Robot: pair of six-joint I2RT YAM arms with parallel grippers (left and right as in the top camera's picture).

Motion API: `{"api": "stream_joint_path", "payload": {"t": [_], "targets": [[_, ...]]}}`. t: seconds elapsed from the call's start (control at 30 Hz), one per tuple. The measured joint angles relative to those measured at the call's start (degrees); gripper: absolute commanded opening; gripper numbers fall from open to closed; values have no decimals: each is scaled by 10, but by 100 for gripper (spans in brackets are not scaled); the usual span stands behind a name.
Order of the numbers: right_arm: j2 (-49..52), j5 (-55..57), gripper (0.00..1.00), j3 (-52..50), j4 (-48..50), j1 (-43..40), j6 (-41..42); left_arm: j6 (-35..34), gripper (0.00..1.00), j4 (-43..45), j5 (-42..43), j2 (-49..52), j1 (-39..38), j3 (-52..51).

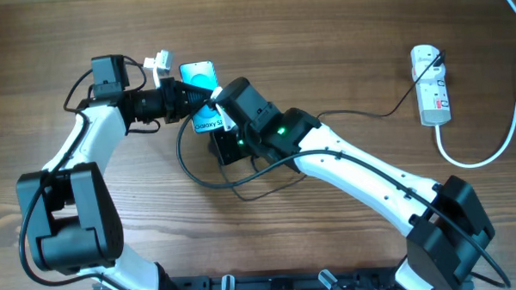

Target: Plug charger to phone and switch on socket

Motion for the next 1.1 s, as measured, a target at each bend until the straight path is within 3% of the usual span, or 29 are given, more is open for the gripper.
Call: {"api": "stream_joint_path", "payload": {"t": [0.7,0.73,0.77,0.8,0.83,1.0,1.1], "targets": [[0,-20,4,-14,53,-14,18,-2,4,13,0,0,10,7],[0,-21,24,-15,57,-14,18,-2,4,14,0,0,11,8],[0,-21,55,-16,60,-14,18,-2,4,13,0,0,12,8],[0,-22,74,-16,63,-14,19,-2,4,14,0,0,12,9],[0,-18,86,-16,81,-15,20,-2,4,11,0,0,12,9],[-3,-51,91,-13,79,-40,15,0,4,6,-5,1,5,5],[-4,-105,92,-11,64,-112,10,0,4,5,6,1,-1,3]]}}
